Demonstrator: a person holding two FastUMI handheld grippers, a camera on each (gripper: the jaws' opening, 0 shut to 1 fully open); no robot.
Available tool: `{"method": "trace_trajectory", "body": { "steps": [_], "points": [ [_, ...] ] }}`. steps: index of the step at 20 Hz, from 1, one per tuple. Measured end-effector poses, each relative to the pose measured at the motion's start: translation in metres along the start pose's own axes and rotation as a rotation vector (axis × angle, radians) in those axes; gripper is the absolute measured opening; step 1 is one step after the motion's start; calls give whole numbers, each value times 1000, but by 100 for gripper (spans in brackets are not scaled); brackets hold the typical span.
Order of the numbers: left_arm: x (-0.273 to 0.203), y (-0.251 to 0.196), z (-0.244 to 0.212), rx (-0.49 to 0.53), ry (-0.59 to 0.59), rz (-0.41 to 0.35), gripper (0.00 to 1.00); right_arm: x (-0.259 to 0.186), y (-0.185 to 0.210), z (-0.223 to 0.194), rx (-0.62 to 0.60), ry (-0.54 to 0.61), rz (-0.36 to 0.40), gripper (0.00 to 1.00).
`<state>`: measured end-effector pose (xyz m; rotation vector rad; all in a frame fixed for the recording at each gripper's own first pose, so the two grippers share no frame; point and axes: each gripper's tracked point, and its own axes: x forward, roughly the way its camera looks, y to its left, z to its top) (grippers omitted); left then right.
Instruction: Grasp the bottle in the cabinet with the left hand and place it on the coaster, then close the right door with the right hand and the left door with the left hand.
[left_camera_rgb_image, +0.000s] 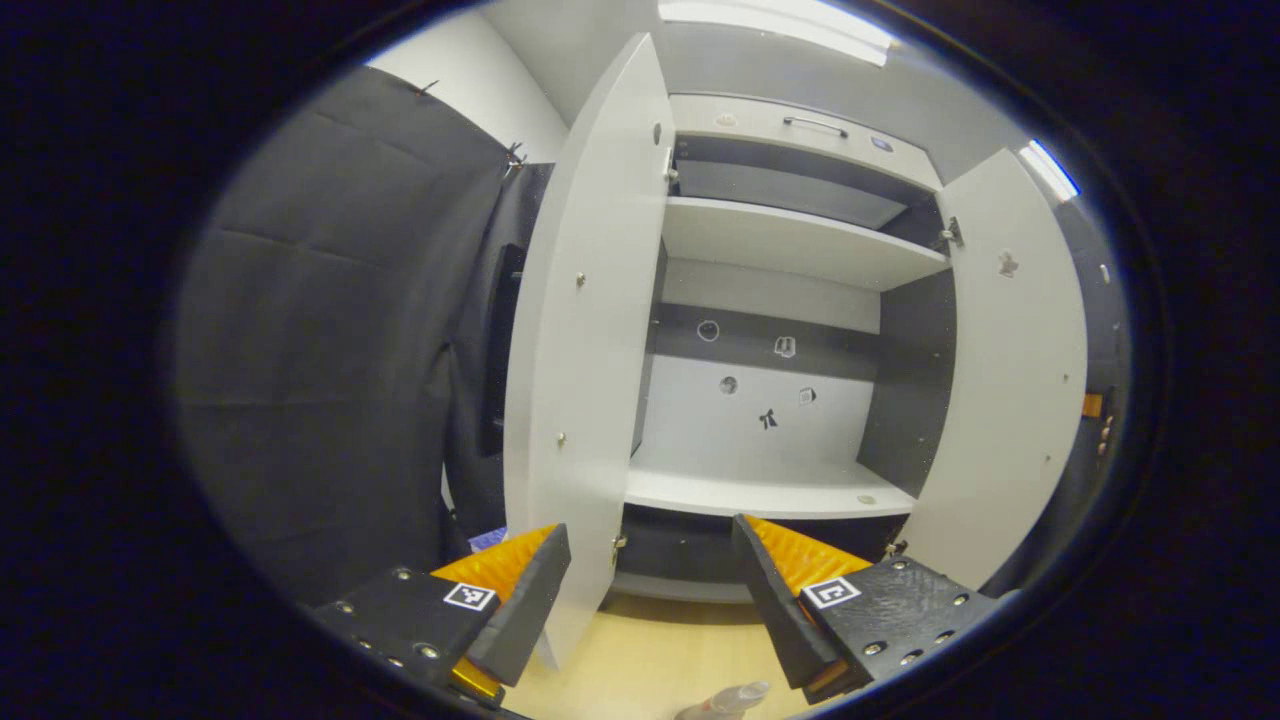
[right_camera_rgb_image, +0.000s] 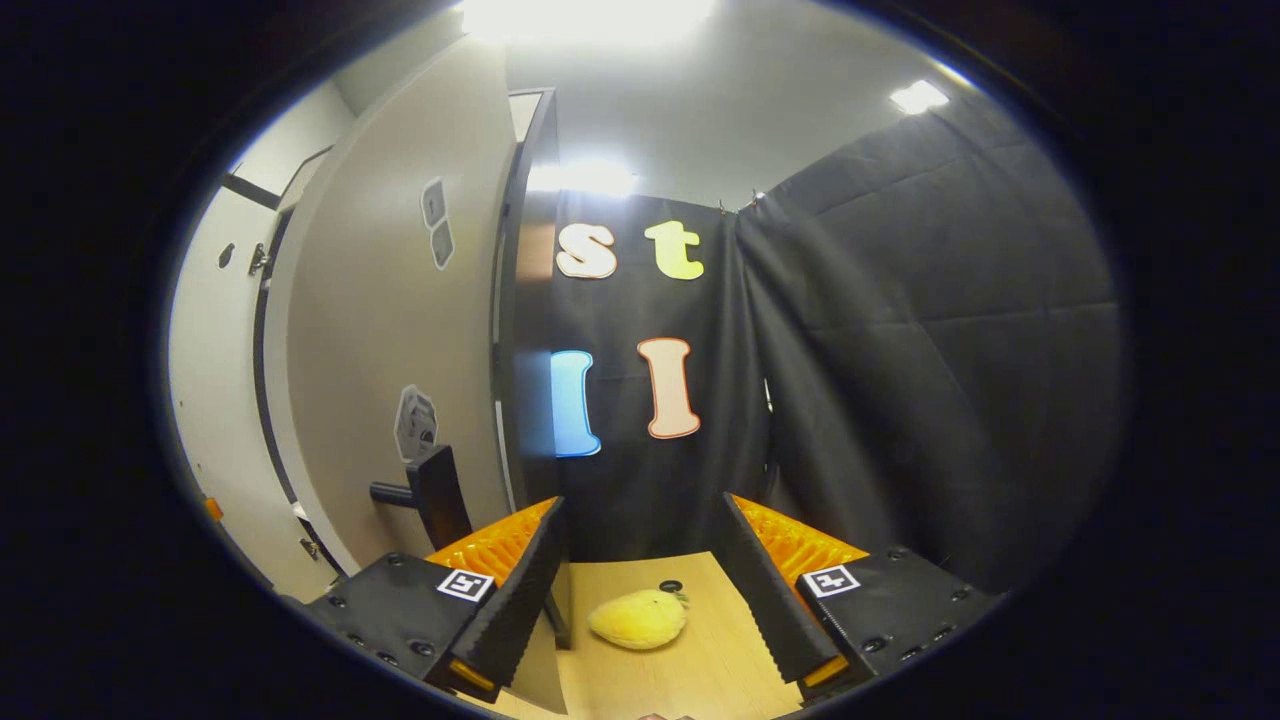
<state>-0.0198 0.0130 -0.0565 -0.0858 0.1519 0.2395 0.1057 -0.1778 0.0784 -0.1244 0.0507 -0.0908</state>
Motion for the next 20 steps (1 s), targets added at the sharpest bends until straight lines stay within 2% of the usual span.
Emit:
{"method": "trace_trajectory", "body": {
  "steps": [2,3,4,5,6,7,8,10,11,12,13,16,17,18,20],
  "points": [
    [-5,5,-5,14,4,-4,95,-2,1,-3,22,11,-28,96],
    [-8,8,-8,14,12,-3,100,-1,3,-3,27,18,-36,91],
    [-11,11,-11,6,18,-3,100,-3,4,-2,15,18,-50,91],
    [-14,13,-11,-5,19,-13,100,-4,5,0,3,11,-64,96],
    [-17,13,-13,-11,16,-25,95,-6,8,0,3,7,-72,96],
    [-18,15,-12,-9,12,-32,95,-8,14,1,12,9,-69,91],
    [-19,18,-12,-2,8,-33,100,-11,22,0,17,8,-61,95],
    [-21,23,-11,7,2,-38,100,-15,37,0,9,5,-42,95],
    [-21,25,-11,8,-2,-42,95,-16,47,0,6,4,-29,95],
    [-21,27,-11,6,-5,-46,100,-17,58,0,11,3,-16,95],
    [-22,29,-11,5,-4,-49,95,-18,67,0,17,-2,-2,95],
    [-28,42,-16,7,0,-43,95,-21,102,-1,41,-25,36,95],
    [-30,46,-17,9,2,-38,100,-21,113,-4,43,-26,44,95],
    [-32,51,-18,11,4,-29,95,-21,125,-10,38,-17,51,95],
    [-36,63,-18,18,3,-10,95,-20,150,-19,9,-2,81,95]
  ]
}}
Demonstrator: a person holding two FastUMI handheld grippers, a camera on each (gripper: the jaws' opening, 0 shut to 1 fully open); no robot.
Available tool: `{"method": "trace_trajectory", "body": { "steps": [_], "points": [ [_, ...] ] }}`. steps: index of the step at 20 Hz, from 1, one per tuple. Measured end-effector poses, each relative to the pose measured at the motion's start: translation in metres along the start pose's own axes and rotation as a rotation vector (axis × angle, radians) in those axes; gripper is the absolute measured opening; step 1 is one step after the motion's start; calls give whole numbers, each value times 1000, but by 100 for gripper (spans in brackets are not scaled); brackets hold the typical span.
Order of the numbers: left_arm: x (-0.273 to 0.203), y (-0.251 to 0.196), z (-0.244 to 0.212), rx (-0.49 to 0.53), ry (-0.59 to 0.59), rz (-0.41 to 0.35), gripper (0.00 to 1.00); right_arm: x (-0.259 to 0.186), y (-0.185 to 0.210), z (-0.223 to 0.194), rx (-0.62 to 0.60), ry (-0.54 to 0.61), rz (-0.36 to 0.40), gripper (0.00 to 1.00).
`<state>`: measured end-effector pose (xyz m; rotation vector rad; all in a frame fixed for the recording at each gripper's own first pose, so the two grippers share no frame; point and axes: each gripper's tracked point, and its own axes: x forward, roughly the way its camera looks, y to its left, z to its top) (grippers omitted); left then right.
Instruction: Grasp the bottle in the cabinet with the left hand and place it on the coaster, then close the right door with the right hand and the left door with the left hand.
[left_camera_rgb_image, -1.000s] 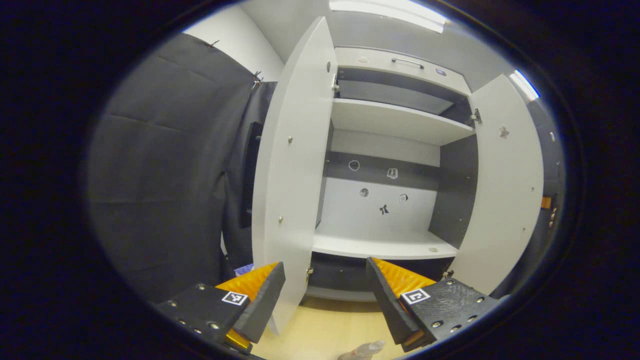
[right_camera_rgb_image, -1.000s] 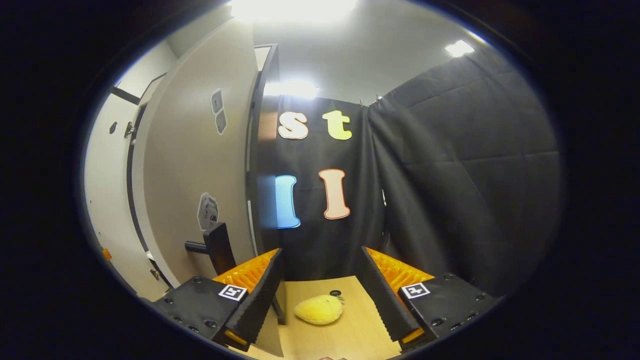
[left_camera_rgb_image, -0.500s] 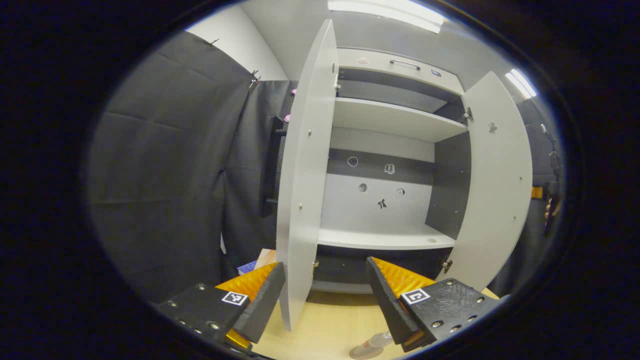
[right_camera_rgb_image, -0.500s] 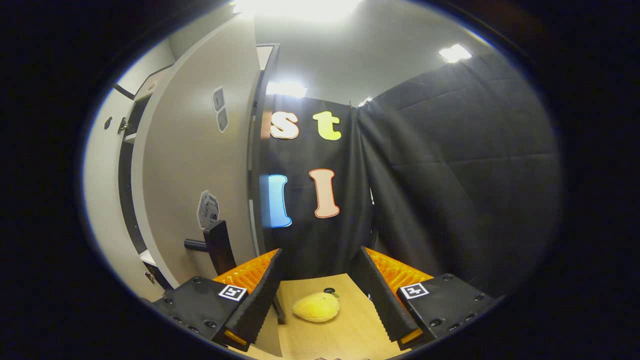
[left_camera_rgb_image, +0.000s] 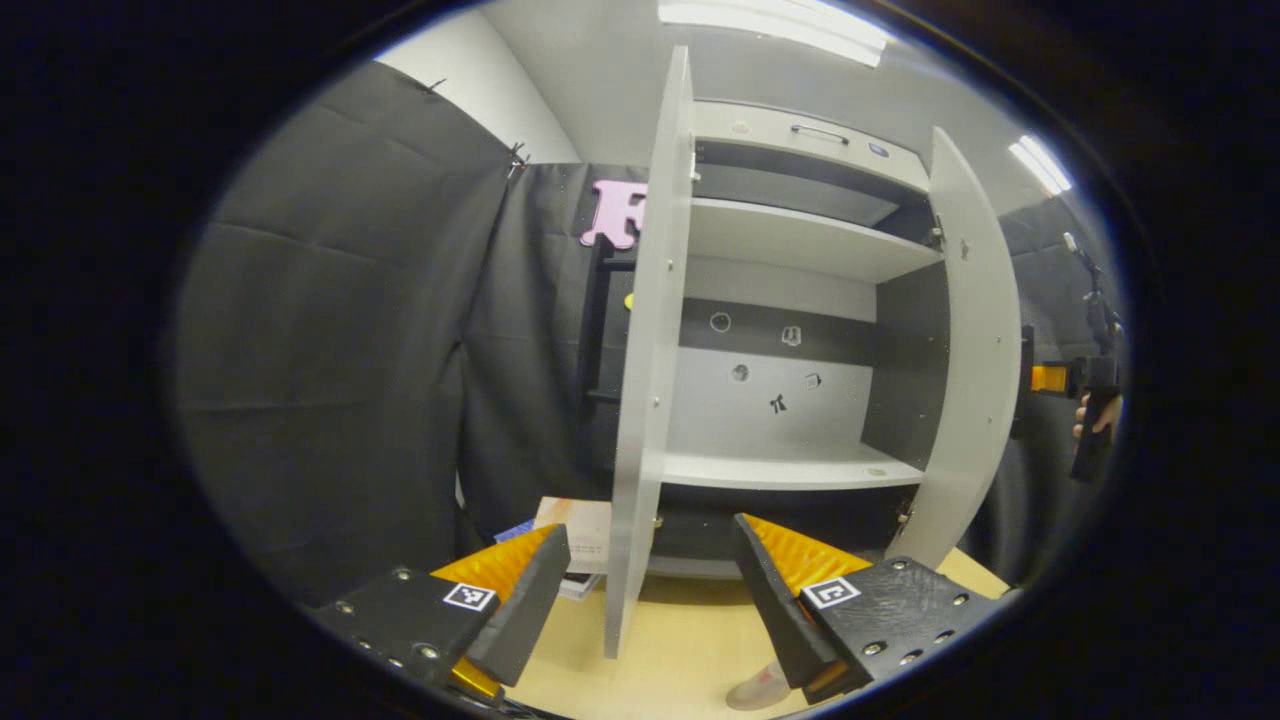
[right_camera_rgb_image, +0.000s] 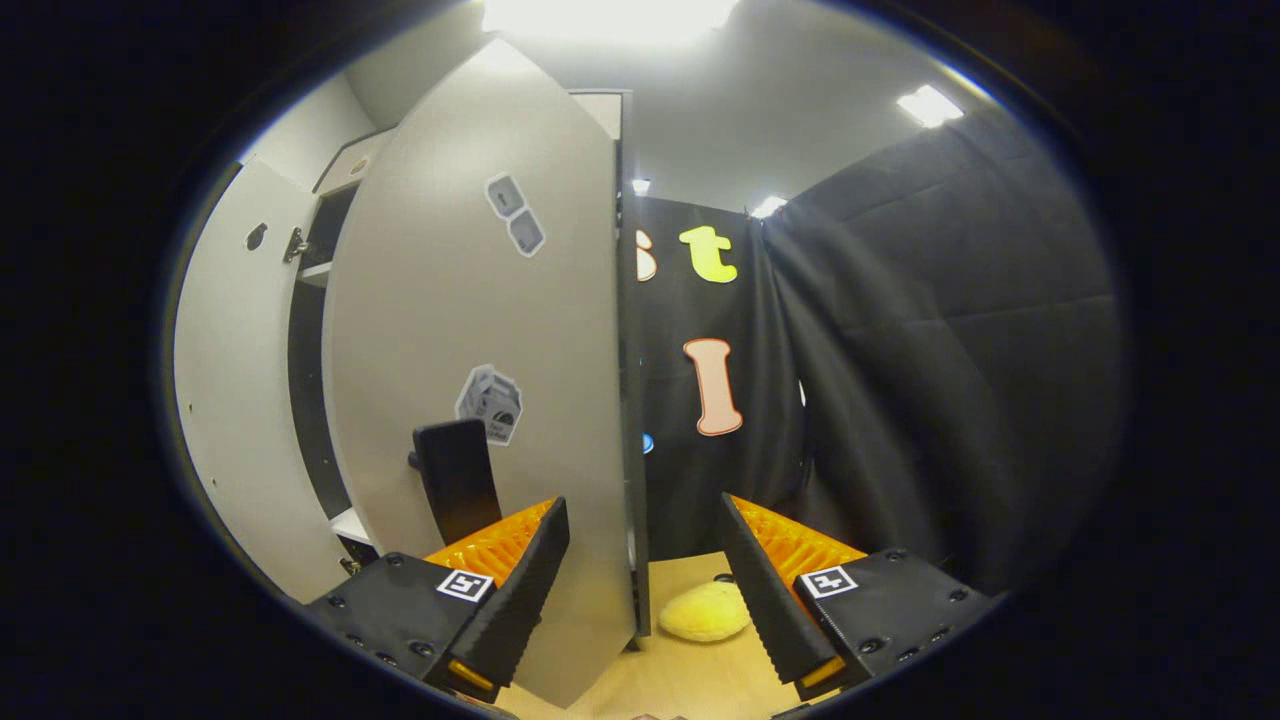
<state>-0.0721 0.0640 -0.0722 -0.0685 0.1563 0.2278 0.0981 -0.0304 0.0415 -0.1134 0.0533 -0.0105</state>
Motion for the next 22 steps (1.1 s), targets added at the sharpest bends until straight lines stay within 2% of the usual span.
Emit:
{"method": "trace_trajectory", "body": {
  "steps": [4,7,8,9,10,12,13,14,15,17,18,19,21,22],
  "points": [
    [-12,33,5,12,-10,47,95,3,34,-20,-26,54,60,96],
    [-15,62,13,28,-30,99,95,-8,44,-31,48,75,81,97],
    [-17,73,16,23,-35,112,100,-12,45,-36,72,82,85,97],
    [-17,83,21,18,-42,118,100,-16,45,-42,91,89,85,97],
    [-13,91,24,11,-45,126,95,-19,43,-47,98,97,80,97],
    [-5,104,32,7,-46,113,95,-23,38,-60,94,127,70,96],
    [-2,112,36,6,-46,117,100,-26,36,-66,86,141,64,96],
    [1,120,37,7,-48,122,100,-29,35,-70,76,150,57,96],
    [4,126,39,9,-47,120,95,-32,35,-73,68,155,54,96],
    [18,135,41,22,-39,110,95,-37,40,-81,46,163,60,96],
    [23,139,45,27,-39,104,95,-40,42,-85,29,166,64,92],
    [33,142,51,23,-37,95,95,-42,44,-88,10,171,69,96],
    [49,142,63,6,-43,61,94,-48,50,-94,-10,174,88,96],
    [58,140,71,-1,-49,37,95,-52,53,-93,-3,159,97,92]
  ]
}}
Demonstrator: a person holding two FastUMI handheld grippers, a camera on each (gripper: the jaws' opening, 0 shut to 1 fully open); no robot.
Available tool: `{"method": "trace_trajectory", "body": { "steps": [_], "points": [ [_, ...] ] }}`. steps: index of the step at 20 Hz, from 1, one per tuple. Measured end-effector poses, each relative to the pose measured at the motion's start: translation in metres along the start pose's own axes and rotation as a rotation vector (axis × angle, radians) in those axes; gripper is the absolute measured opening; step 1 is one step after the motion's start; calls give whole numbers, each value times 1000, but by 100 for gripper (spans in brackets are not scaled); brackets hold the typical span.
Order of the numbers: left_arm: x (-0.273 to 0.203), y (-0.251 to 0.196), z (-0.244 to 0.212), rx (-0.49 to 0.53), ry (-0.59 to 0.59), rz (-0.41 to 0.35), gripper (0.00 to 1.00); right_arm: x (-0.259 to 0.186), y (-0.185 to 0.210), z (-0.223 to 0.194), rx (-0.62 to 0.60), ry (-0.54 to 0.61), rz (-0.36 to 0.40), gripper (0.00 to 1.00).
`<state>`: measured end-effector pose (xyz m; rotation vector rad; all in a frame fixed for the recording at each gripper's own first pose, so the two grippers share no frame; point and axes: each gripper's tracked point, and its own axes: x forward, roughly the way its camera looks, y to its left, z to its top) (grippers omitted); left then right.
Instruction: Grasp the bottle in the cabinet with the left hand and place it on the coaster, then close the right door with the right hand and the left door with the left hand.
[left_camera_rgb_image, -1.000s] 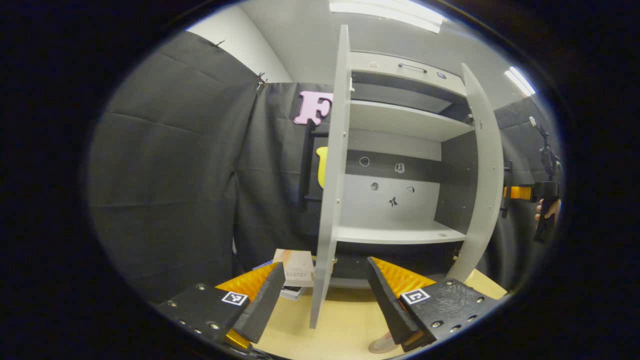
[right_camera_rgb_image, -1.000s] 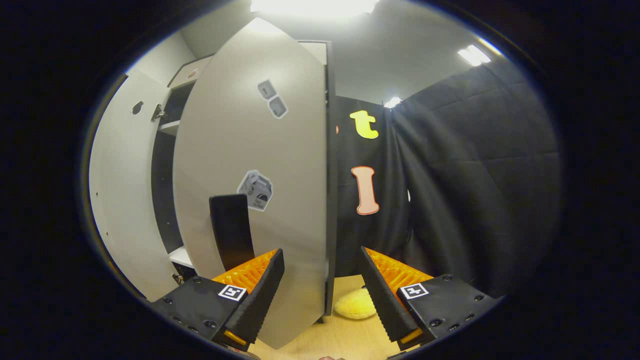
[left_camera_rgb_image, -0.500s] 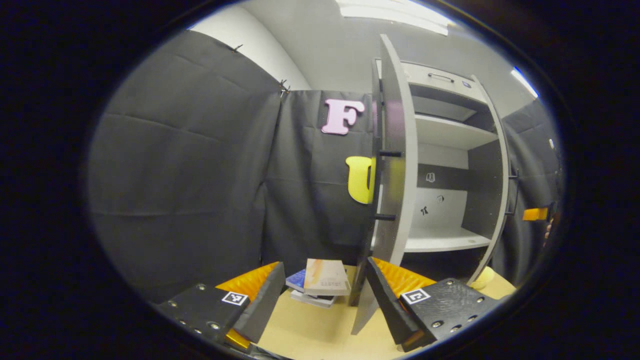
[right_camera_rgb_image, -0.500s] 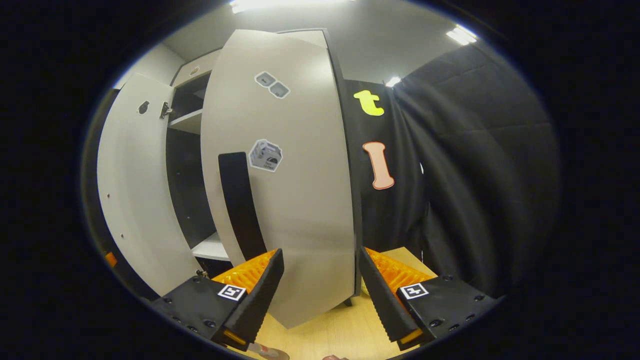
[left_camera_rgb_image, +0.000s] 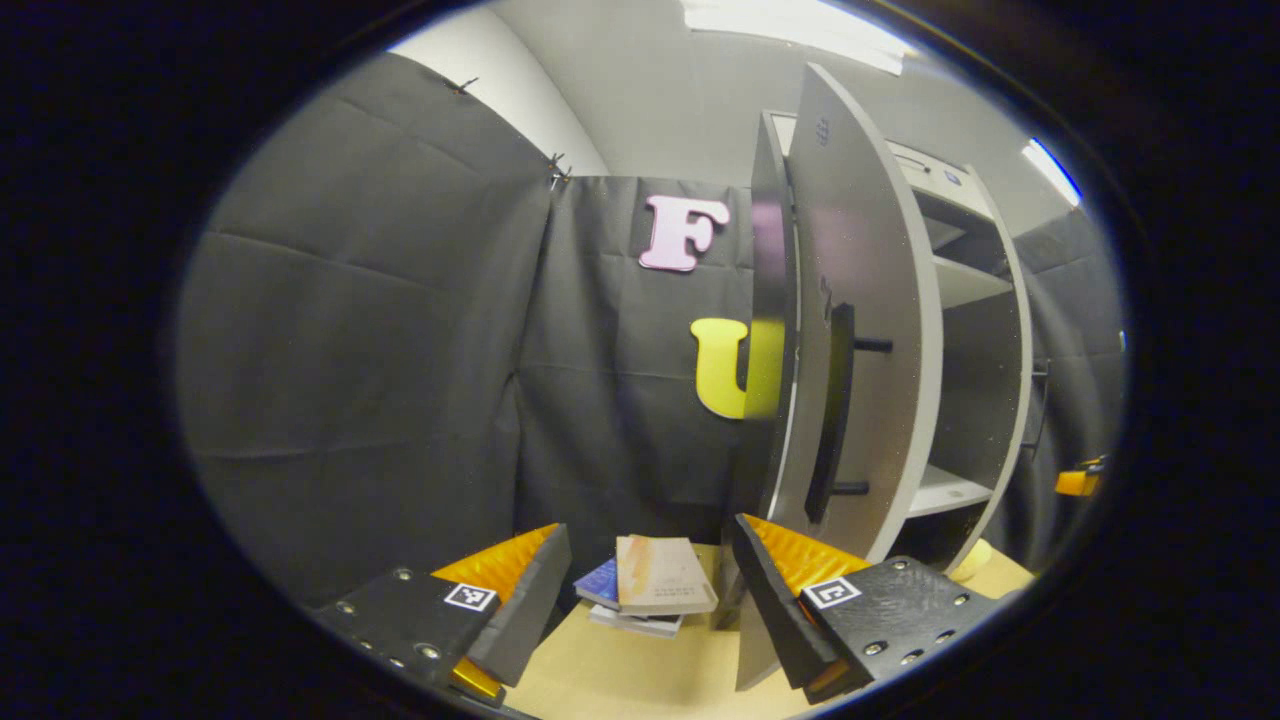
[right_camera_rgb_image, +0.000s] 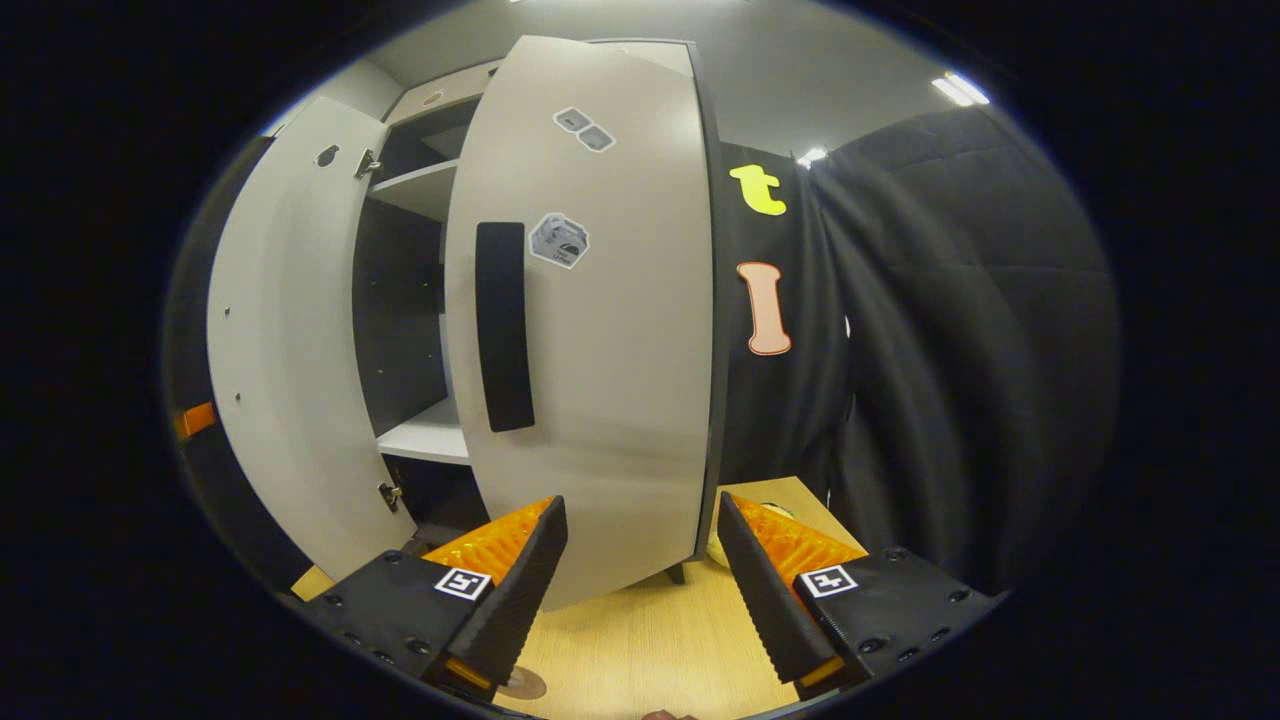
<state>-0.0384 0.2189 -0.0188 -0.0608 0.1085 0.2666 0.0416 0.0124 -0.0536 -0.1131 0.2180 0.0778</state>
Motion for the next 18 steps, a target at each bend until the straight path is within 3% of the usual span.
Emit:
{"method": "trace_trajectory", "body": {
  "steps": [2,9,10,16,17,18],
  "points": [
    [17,-1,16,-8,-9,-39,95,-8,3,-3,17,-21,6,96],
    [60,-24,69,-12,-50,-157,95,-18,-2,-35,65,24,-18,96],
    [63,-27,72,-5,-53,-168,100,-19,-4,-41,75,42,-25,96],
    [69,-46,68,69,-35,-213,99,-26,-18,-56,110,79,-69,96],
    [69,-49,71,80,-40,-212,99,-27,-19,-58,112,82,-72,92],
    [69,-52,70,92,-41,-221,99,-27,-19,-60,114,91,-71,96]
  ]
}}
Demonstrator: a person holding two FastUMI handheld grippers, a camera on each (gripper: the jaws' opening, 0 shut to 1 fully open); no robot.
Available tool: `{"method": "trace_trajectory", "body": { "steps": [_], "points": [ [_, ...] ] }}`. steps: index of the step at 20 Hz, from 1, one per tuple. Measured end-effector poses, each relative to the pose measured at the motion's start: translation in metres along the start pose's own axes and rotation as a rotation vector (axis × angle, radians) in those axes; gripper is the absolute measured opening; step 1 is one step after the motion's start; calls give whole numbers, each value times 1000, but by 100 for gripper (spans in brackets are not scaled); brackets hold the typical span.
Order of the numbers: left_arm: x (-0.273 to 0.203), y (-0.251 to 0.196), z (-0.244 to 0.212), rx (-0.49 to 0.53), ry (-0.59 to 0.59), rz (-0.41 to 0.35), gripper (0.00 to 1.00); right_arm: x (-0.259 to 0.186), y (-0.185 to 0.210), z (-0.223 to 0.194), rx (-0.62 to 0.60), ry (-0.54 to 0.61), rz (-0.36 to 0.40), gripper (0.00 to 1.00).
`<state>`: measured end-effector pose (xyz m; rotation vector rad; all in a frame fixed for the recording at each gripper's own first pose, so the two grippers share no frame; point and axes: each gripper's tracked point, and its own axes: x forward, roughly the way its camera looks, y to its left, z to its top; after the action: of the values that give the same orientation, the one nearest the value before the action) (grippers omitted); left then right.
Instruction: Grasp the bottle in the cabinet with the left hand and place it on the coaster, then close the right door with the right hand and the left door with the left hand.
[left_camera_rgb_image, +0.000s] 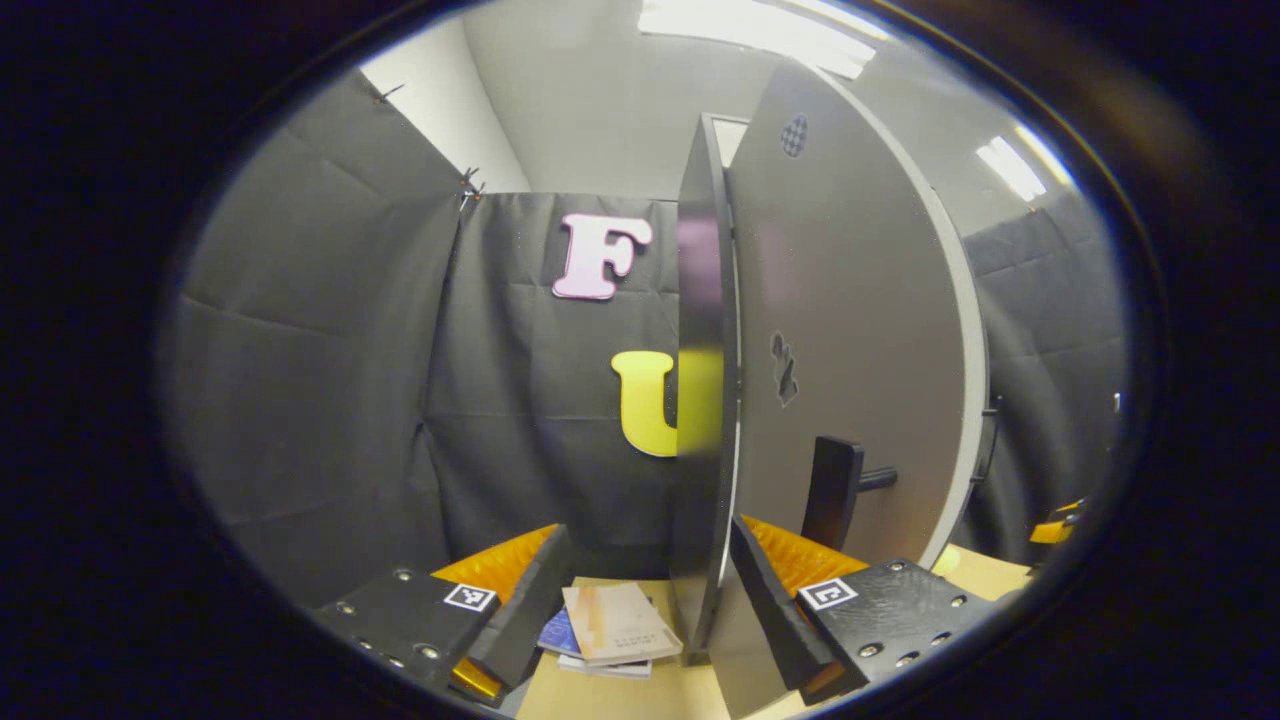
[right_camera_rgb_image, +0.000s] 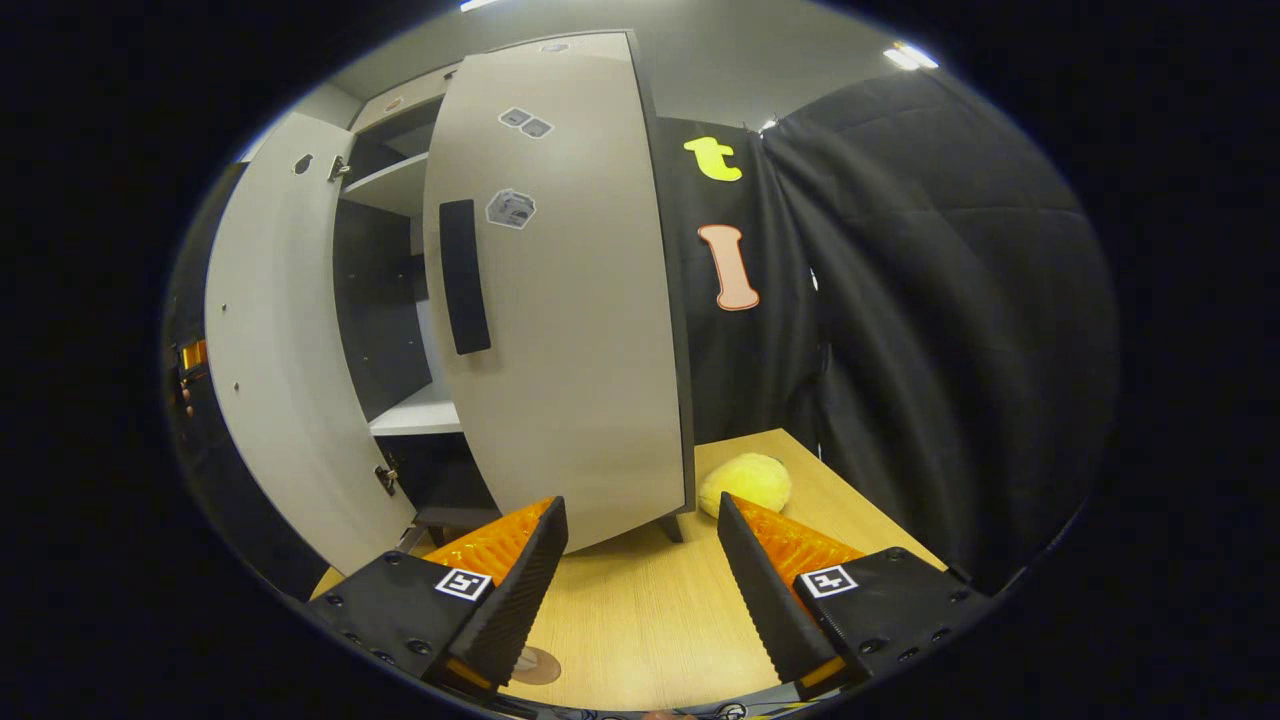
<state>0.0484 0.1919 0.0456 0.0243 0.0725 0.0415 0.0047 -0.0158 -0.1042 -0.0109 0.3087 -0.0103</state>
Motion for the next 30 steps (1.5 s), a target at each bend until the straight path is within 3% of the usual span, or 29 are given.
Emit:
{"method": "trace_trajectory", "body": {
  "steps": [3,4,5,8,12,18,22,24,27,30],
  "points": [
    [-2,-10,0,31,4,-16,99,1,1,-8,13,25,4,92],
    [-2,-14,1,32,2,-17,94,1,2,-9,23,29,9,96],
    [-2,-20,2,25,1,-20,99,1,3,-8,30,27,11,97],
    [3,-62,2,11,0,-75,99,2,3,-8,33,21,11,98],
    [6,-100,0,23,4,-69,99,0,3,-9,37,22,16,98],
    [22,-181,-3,-29,13,-243,100,-2,-14,-10,33,26,-16,98],
    [18,-203,-11,-7,27,-259,95,-7,-22,-6,34,11,-42,98],
    [11,-203,-22,-3,32,-229,98,-6,-22,-4,32,10,-45,98],
    [-6,-223,-51,-72,84,-289,99,-5,-17,-5,29,10,-37,98],
    [-28,-227,-86,-131,153,-294,99,-1,-7,-5,6,15,-16,98]
  ]
}}
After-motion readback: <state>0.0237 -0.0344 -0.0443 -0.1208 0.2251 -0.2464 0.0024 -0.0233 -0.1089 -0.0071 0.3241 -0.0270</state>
